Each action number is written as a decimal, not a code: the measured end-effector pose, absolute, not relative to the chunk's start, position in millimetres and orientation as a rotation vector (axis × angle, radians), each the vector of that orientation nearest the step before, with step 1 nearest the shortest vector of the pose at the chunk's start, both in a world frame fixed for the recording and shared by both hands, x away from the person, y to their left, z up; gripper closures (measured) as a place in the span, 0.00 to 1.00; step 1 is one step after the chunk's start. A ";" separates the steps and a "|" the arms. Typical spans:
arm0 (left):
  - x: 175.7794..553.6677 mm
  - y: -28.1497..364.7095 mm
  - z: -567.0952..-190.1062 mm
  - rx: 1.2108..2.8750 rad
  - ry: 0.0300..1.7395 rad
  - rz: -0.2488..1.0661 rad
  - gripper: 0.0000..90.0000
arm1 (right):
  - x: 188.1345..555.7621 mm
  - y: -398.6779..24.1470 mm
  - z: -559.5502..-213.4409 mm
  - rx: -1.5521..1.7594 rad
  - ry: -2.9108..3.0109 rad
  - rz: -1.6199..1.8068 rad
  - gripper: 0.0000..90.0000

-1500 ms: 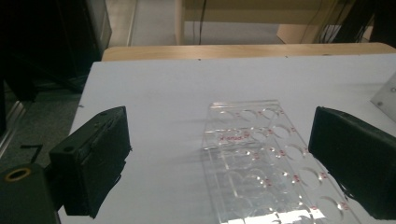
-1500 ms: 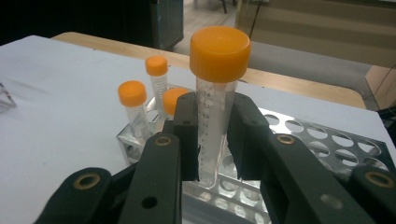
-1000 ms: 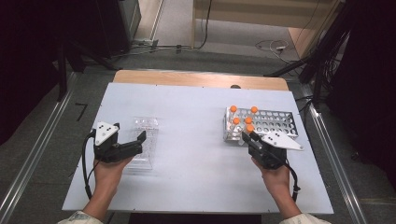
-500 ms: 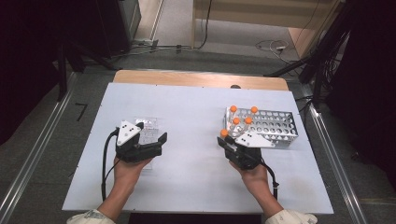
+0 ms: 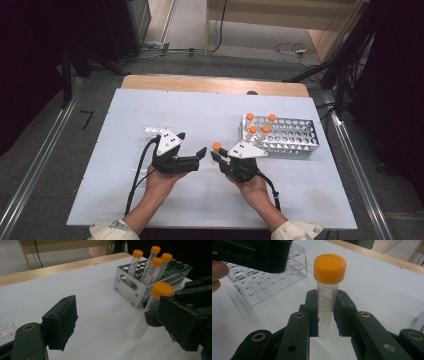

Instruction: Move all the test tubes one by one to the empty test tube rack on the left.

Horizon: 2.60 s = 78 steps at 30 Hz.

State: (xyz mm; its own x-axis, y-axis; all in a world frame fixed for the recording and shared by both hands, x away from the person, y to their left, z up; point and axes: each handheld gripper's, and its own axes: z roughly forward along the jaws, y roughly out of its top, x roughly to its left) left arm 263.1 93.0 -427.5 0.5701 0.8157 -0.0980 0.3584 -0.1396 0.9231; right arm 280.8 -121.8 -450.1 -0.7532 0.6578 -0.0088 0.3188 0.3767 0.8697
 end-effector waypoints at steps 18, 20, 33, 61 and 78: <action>265.3 65.6 -428.8 1.782 0.836 0.479 0.54 | 279.0 -114.2 -450.7 0.809 2.310 1.360 0.80; 264.9 65.5 -429.1 1.786 0.834 0.487 0.58 | 278.7 -113.6 -450.5 0.808 2.309 1.363 0.80; 264.6 68.1 -430.3 1.770 0.822 0.494 0.77 | 280.0 -112.5 -450.3 0.808 2.313 1.372 0.80; 270.1 90.1 -418.5 1.746 0.874 0.483 0.79 | 286.8 -122.9 -448.2 0.877 2.356 1.408 0.30; 281.7 168.6 -382.7 1.604 1.022 0.617 0.79 | 286.4 -128.3 -448.6 0.912 2.344 1.414 0.31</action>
State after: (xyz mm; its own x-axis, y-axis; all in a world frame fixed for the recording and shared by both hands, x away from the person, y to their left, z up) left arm 281.7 168.6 -382.7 0.4951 0.8614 -0.1140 0.3000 -0.0464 0.9528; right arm 286.4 -128.3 -448.6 -0.7710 0.6291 0.0989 0.3810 0.3312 0.8632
